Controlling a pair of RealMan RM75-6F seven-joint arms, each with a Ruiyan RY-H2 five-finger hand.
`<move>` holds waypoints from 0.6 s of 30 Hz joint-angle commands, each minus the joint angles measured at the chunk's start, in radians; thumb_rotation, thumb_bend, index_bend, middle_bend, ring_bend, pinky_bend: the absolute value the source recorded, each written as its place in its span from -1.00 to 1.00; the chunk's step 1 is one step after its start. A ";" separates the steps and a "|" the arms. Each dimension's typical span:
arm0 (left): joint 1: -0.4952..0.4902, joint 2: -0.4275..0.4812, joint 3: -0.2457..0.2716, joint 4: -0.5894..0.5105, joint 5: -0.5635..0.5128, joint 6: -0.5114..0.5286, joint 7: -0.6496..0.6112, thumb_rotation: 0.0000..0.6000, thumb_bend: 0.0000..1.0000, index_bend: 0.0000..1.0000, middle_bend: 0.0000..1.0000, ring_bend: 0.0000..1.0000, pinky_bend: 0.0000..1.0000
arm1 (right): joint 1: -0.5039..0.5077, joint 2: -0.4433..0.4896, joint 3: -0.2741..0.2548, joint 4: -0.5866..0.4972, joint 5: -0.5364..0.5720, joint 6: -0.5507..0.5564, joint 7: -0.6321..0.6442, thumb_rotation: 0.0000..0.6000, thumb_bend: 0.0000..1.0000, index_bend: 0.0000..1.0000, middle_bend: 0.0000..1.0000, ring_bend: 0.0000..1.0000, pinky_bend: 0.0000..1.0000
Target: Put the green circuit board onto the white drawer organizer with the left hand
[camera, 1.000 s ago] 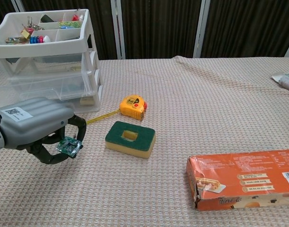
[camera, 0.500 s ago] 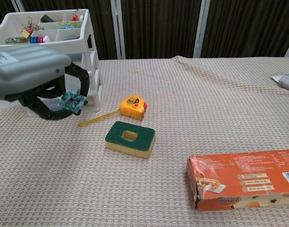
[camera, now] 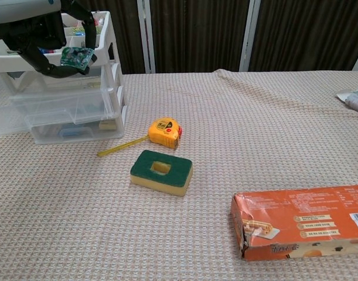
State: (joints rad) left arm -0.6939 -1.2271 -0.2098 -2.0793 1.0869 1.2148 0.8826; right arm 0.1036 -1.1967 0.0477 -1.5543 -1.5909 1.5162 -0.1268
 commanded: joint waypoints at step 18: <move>-0.036 0.034 0.039 0.140 -0.223 -0.048 0.028 1.00 0.14 0.28 1.00 0.89 0.53 | 0.000 0.000 0.000 -0.001 0.000 -0.001 -0.002 1.00 -0.98 -0.79 -1.00 -1.00 -1.00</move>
State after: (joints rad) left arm -0.7272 -1.1912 -0.1760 -1.9448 0.8690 1.1685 0.9077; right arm 0.1041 -1.1965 0.0477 -1.5554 -1.5907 1.5155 -0.1285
